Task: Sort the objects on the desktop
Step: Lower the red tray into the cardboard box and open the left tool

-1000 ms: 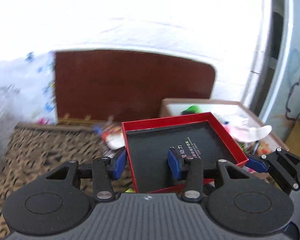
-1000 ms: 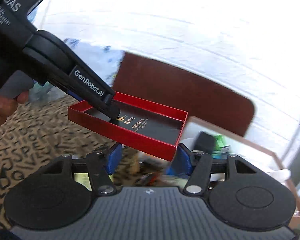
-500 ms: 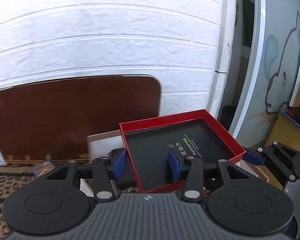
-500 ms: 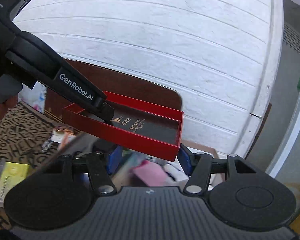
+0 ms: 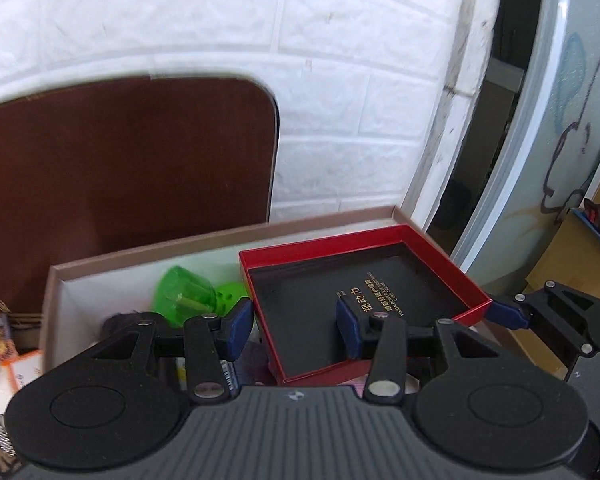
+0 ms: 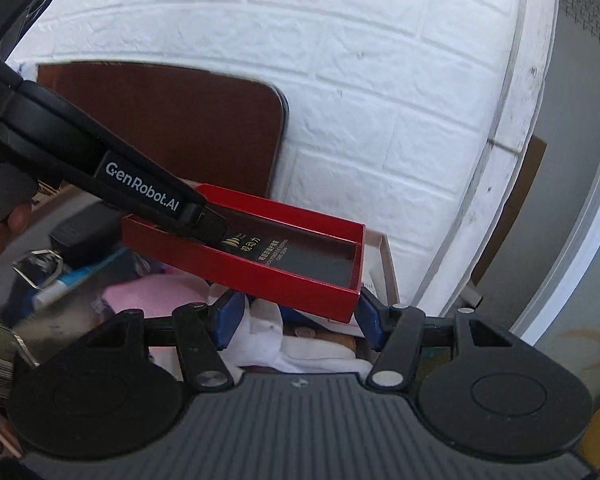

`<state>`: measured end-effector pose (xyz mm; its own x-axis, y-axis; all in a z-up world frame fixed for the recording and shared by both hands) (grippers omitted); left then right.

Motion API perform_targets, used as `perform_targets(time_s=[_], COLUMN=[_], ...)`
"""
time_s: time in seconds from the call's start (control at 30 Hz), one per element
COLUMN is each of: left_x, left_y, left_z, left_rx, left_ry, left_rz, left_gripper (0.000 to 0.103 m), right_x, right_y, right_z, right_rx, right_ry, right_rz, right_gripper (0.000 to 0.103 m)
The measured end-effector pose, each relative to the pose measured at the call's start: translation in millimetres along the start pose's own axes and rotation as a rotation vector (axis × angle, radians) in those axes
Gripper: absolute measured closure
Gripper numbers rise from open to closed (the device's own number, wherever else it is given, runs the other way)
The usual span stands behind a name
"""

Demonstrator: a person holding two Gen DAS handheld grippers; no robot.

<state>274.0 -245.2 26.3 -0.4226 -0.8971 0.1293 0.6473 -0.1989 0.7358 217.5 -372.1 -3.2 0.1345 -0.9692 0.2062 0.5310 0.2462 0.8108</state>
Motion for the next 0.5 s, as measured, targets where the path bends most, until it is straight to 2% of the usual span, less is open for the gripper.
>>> perform_targets(time_s=[0.13, 0.27, 0.3, 0.37, 0.43, 0.5], left_x=[-4, -2, 0, 4, 8, 12], left_y=[3, 1, 1, 1, 0, -2], left_z=[-15, -16, -15, -12, -8, -3], left_rx=[-0.020, -0.017, -0.013, -0.008, -0.010, -0.006], left_ry=[-0.015, -0.053, -0.058, -0.070, -0.082, -0.083], left_rz=[0.015, 0.016, 0.009, -0.013, -0.036, -0.057], left_gripper=[0.053, 0.025, 0.018, 0.014, 0.012, 0.011], right_x=[4, 3, 1, 0, 0, 0], right_y=[3, 5, 5, 5, 5, 3], right_z=[-3, -11, -11, -11, -10, -6], right_rx=[-0.044, -0.098, -0.102, -0.105, -0.096, -0.092], right_ry=[0.012, 0.008, 0.007, -0.001, -0.013, -0.010], right_rz=[-0.016, -0.013, -0.010, -0.011, -0.013, -0.010], right_gripper=[0.044, 0.042, 0.039, 0.030, 0.022, 0.020])
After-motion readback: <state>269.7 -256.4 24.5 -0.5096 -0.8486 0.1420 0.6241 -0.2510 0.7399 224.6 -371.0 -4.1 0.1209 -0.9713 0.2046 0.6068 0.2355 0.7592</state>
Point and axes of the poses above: each gripper's, at about its wrist camera, not at the fingertips, and z roughly against the way its jaws point, x to its right, y to its top, the point moved 1 cm from there along -z, roughly the way its jaws point, and after that the axes turned 5 degrees about -x, right-handed, at the moved point
